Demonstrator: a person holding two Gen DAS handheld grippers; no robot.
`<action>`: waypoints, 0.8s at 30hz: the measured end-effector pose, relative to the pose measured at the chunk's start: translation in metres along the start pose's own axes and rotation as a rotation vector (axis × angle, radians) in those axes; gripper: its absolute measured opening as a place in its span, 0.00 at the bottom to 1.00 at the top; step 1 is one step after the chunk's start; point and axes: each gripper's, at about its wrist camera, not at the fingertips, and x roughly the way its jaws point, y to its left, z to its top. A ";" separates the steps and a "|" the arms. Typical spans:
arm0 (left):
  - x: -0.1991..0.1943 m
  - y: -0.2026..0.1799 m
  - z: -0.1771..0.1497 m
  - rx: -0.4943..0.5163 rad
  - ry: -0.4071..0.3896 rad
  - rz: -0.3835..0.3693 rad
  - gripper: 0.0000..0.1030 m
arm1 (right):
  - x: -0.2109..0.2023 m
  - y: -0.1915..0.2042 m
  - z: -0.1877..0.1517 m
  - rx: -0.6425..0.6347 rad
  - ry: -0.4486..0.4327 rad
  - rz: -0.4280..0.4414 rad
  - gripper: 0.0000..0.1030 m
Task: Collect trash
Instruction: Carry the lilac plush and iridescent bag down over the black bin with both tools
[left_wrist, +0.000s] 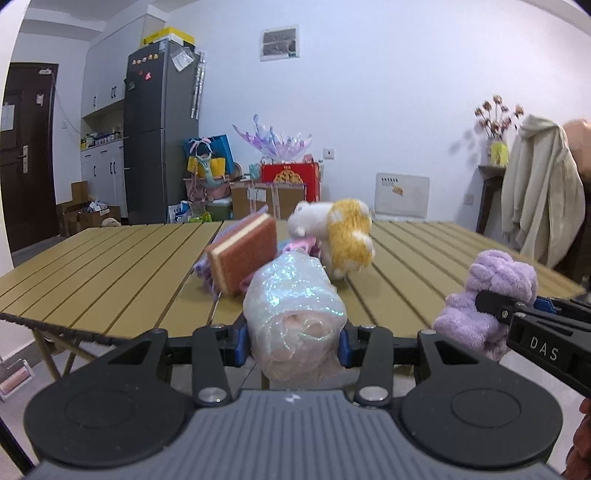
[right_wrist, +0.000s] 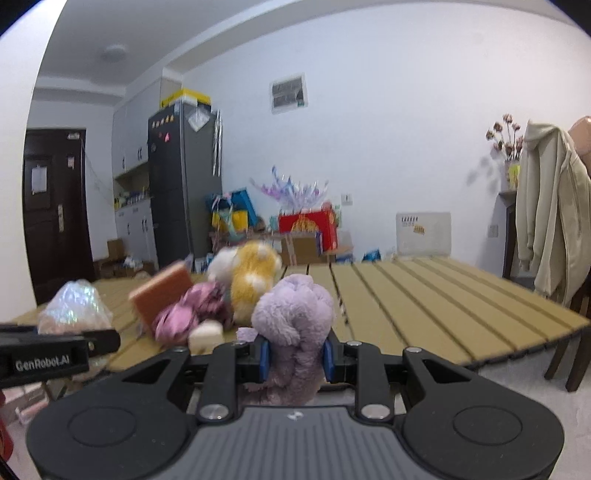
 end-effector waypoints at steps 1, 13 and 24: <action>-0.003 0.001 -0.005 0.014 0.009 -0.004 0.42 | -0.004 0.002 -0.005 -0.005 0.016 0.002 0.25; -0.008 0.024 -0.092 0.187 0.230 -0.007 0.42 | -0.007 0.018 -0.081 -0.040 0.370 -0.014 0.25; 0.051 0.076 -0.159 0.121 0.577 0.036 0.40 | 0.039 0.001 -0.138 -0.038 0.592 -0.089 0.25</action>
